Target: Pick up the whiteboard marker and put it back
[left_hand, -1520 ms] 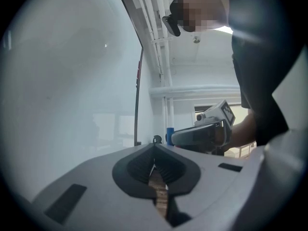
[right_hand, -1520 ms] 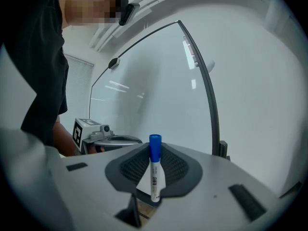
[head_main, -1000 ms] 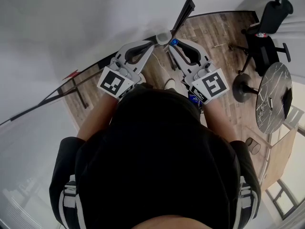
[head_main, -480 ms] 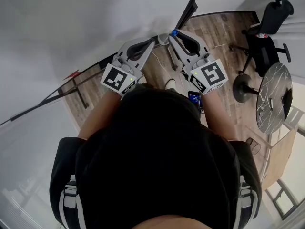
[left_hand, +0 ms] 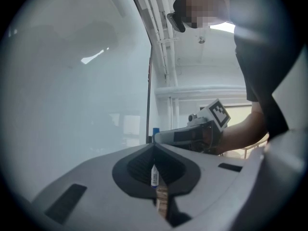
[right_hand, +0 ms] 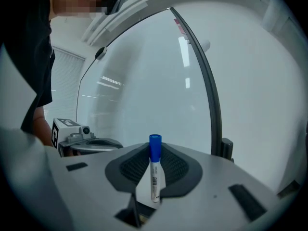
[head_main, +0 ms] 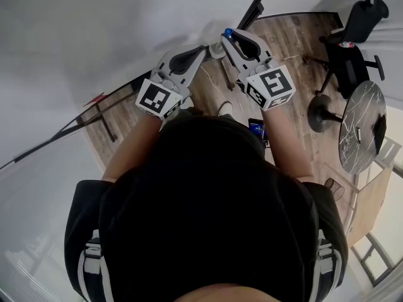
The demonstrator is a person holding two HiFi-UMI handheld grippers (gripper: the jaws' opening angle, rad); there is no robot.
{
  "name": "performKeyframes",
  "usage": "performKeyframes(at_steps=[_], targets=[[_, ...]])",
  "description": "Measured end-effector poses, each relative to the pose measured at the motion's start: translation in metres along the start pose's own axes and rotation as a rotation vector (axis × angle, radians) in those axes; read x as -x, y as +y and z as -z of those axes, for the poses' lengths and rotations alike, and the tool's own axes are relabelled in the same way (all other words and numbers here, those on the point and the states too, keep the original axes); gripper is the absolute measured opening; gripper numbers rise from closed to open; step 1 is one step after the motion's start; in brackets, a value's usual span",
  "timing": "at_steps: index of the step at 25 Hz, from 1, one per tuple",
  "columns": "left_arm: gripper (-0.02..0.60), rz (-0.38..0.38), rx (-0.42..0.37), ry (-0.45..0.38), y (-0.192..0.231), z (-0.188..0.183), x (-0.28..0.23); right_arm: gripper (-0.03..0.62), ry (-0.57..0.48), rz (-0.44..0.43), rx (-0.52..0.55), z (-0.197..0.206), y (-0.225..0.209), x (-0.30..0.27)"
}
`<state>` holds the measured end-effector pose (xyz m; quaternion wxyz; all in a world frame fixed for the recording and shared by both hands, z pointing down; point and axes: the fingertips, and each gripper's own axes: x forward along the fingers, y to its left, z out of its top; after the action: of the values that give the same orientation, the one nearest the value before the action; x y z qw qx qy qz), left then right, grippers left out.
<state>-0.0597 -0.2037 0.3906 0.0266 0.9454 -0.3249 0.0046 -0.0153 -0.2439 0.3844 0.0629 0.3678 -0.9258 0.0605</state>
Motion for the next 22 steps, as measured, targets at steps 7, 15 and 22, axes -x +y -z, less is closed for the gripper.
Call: performKeyframes(at_steps=[7,15,22], targets=[[0.003,0.012,0.019,-0.017,0.004,0.005,-0.005,0.066,0.054,0.070,0.022,0.042,-0.021,-0.014],[0.003,0.017,-0.003,0.017,0.007,0.025,-0.016,0.066,0.132,0.113,-0.005,0.097,-0.042,-0.030],[0.003,0.023,0.008,0.022,0.009,0.033,-0.022,0.066,0.214,0.114,-0.016,0.140,-0.043,-0.042]])
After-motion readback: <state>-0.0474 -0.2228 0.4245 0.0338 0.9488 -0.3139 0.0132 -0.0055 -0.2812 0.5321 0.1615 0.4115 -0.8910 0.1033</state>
